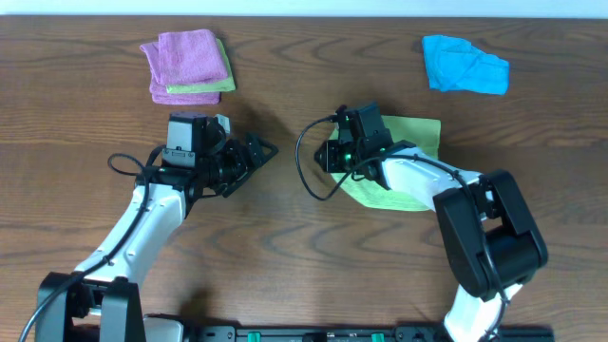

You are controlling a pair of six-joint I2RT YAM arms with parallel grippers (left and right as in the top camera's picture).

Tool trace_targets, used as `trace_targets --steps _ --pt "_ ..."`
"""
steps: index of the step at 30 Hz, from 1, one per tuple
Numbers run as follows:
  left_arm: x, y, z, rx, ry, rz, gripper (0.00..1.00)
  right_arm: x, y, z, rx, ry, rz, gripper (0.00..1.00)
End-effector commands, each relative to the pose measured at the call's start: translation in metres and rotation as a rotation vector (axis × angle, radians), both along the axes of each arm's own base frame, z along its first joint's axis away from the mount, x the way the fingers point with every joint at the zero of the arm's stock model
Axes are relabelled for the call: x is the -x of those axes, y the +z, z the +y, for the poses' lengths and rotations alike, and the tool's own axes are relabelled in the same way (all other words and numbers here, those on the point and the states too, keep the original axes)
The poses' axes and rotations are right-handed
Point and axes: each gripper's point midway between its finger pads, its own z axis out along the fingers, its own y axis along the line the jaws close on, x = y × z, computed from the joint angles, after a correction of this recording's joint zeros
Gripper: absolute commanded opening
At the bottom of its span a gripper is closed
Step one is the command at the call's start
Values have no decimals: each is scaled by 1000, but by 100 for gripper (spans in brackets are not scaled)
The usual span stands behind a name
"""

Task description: Fold the cloth

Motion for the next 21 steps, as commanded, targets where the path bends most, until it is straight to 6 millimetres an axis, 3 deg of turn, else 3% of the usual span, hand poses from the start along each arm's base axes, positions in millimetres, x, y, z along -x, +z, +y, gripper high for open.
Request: trace_targets --steps 1,4,10,13,16,21 --pt "-5 3 1 -7 3 -15 95 -2 2 5 -5 4 -17 1" --pt "-5 3 1 -7 3 -14 95 -5 21 7 -23 16 -59 1" --pt "-5 3 1 -7 3 -14 95 -8 101 9 -78 45 -230 1" --pt "-5 3 1 -7 3 -14 95 -9 125 3 -53 44 -307 1" --pt "-5 3 1 -6 3 -14 95 -14 126 -4 -7 34 -346 1" --pt "-5 3 1 -7 3 -15 95 -34 110 -1 30 42 -406 1"
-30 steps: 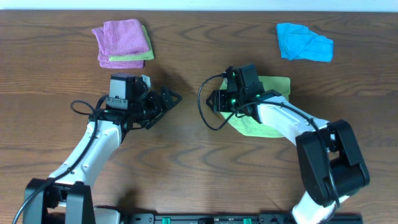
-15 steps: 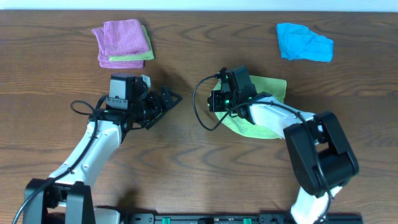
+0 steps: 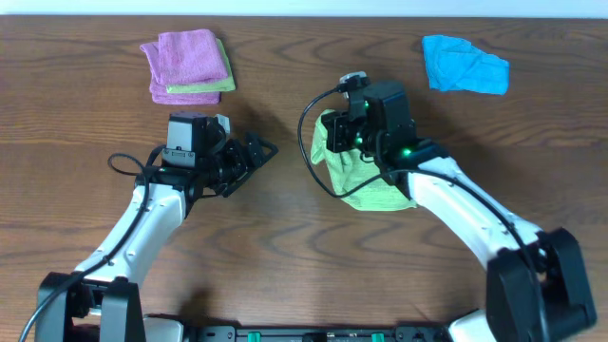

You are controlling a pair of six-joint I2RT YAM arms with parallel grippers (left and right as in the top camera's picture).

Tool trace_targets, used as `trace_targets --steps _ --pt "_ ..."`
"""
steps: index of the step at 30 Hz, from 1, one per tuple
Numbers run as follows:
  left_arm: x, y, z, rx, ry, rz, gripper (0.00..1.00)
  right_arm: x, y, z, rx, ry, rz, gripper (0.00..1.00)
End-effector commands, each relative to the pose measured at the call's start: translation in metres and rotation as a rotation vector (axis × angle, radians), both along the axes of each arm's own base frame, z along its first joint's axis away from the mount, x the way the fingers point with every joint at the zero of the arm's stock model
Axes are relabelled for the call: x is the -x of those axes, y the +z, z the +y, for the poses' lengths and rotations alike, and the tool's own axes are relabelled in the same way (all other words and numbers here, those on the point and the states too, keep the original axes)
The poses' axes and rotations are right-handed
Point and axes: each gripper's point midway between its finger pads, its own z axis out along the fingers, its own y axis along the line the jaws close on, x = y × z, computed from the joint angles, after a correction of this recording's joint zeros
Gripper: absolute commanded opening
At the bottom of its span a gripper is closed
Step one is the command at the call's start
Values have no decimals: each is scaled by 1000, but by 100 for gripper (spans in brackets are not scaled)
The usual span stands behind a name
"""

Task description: Fold the cloth

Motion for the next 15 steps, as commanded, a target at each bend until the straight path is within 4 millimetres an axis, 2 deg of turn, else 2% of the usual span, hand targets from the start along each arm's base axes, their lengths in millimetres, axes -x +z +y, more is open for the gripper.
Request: trace_targets --steps 1,4,7,11,15 --pt "-5 3 1 -6 3 -14 95 -14 -22 3 57 8 -45 1" --pt "-5 3 1 -7 3 -14 95 -34 -34 7 45 -11 -96 1" --pt "-5 3 1 -7 3 -15 95 -57 -41 -13 99 -138 -118 1" --pt "-5 3 2 -10 -1 -19 95 -72 -15 -28 79 -181 -165 1" --pt "-5 3 2 -11 -3 -21 95 -84 8 -59 70 -249 -199 1"
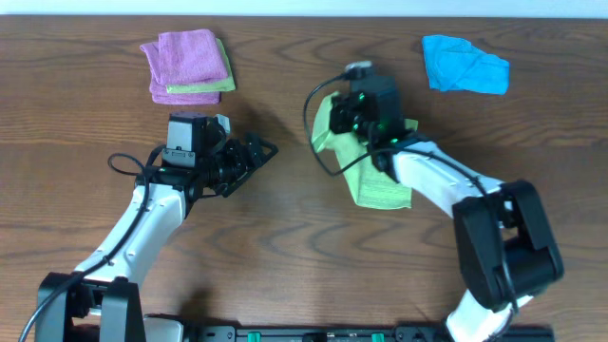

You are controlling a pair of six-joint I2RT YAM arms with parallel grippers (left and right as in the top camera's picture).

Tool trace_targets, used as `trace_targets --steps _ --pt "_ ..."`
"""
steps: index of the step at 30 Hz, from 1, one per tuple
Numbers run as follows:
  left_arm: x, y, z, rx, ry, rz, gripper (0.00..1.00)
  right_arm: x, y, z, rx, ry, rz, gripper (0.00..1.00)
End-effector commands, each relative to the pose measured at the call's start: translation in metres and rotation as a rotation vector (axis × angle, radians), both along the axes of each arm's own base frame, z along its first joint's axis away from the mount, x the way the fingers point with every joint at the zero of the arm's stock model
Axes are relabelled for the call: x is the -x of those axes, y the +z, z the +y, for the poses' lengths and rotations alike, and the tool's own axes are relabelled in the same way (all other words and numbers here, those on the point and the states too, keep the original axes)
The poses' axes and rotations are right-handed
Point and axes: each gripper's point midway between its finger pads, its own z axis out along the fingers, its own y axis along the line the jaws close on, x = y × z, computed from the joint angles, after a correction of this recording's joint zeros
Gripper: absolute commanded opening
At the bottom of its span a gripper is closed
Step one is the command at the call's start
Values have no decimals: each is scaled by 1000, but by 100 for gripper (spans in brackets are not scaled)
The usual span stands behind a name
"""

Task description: Fold the cloth

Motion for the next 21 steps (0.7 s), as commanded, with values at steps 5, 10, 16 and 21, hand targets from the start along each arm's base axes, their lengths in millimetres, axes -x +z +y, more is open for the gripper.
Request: trace_targets --steps 5,10,16,21 --pt "-5 3 1 -11 -3 -21 95 -21 38 -51 6 -123 -75 1" --pt "-5 3 1 -11 -3 -21 95 -19 36 -45 2 -105 -69 1" --pt "-5 3 2 -11 -3 -22 95 -15 35 -33 40 -68 -82 71" --pt "-5 3 1 -10 -3 -21 95 -7 31 -38 56 -71 -38 79"
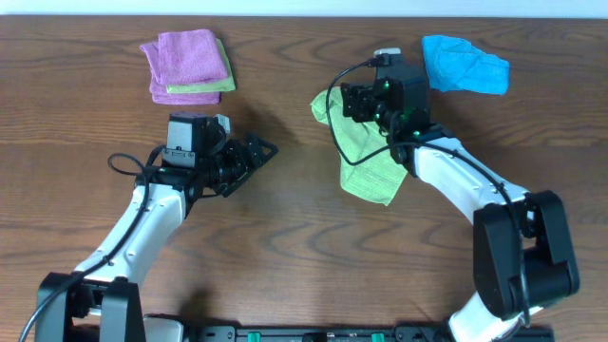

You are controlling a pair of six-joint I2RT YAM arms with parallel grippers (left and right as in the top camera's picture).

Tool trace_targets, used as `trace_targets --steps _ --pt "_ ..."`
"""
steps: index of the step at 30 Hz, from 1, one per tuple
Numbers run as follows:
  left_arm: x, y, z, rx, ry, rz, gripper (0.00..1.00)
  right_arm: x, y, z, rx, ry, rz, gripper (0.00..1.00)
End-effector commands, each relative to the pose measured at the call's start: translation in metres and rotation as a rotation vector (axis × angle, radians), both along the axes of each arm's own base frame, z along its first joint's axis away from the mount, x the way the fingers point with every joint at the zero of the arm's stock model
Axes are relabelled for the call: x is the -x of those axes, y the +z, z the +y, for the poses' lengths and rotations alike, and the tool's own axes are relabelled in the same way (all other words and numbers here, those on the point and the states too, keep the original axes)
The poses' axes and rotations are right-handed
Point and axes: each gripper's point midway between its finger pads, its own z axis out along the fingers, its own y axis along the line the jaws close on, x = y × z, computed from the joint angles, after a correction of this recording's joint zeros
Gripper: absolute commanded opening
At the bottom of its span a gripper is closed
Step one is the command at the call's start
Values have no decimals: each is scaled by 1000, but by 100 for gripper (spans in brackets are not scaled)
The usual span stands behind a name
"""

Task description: Fold the cloth

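Note:
A lime green cloth (366, 161) lies crumpled on the wooden table (285, 247) right of centre. It runs from a corner at the upper left down to a point at the lower right. My right gripper (348, 103) is over the cloth's far edge and is shut on the cloth near that upper corner. The part under the wrist is hidden. My left gripper (258, 152) rests low over bare table left of the cloth, open and holding nothing.
A folded pink cloth on a folded green one forms a stack (187, 65) at the far left. A crumpled blue cloth (465, 65) lies at the far right, just behind the right wrist. Black cables loop beside both arms.
My right gripper has moved further back and a little right with the green cloth. The cloth now lies more drawn out, its lower point shifted right. The left arm is unchanged.
First the green cloth lay flat under my right arm, with the gripper at its left edge. Then the gripper held that edge raised and bunched. After that it was further back, and now it is at the far side with the cloth stretched toward me.

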Motion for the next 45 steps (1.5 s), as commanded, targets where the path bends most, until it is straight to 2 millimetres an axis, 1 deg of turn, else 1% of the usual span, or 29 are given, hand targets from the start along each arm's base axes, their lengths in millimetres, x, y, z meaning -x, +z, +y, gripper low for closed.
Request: trace_targets --steps 1,2,5,8,10,11,15,19,23,29,31,33,35,40,43,45 --pt "-5 3 1 -9 -2 -21 95 2 18 0 14 6 -19 79" --pt "-6 4 1 -8 -2 -25 95 6 16 -1 20 6 1 79" --pt "-15 11 0 0 0 -81 95 25 -2 -5 69 37 104 80" --pt "-20 15 -1 12 13 -95 95 42 -17 6 73 135 174 80" --pt "-20 16 -1 15 14 -95 95 47 -24 11 93 164 192 78" --pt "-20 16 -1 16 14 -94 95 48 -24 13 105 180 187 77" --pt "-20 16 -2 18 12 -93 95 49 -27 24 135 222 169 73" --pt "-18 17 -4 31 1 -91 95 48 -43 29 153 236 199 73" --pt "-16 17 -5 37 -5 -82 95 41 -56 38 165 251 227 73" --pt "-14 15 -5 35 -6 -72 95 25 -66 47 190 264 246 72" --pt "-14 15 -5 35 -6 -72 95 22 -70 49 192 266 255 70" --pt "-14 15 -5 35 -6 -72 95 23 -75 52 196 271 267 67" --pt "-14 15 -5 35 -6 -72 95 25 -79 52 200 273 278 65" --pt "-14 15 -5 35 -6 -72 95 26 -86 52 224 265 291 63" --pt "-14 15 -4 35 -5 -72 95 27 -88 51 227 263 293 58" --pt "-14 15 -4 35 -5 -72 95 26 -88 49 238 252 291 57"
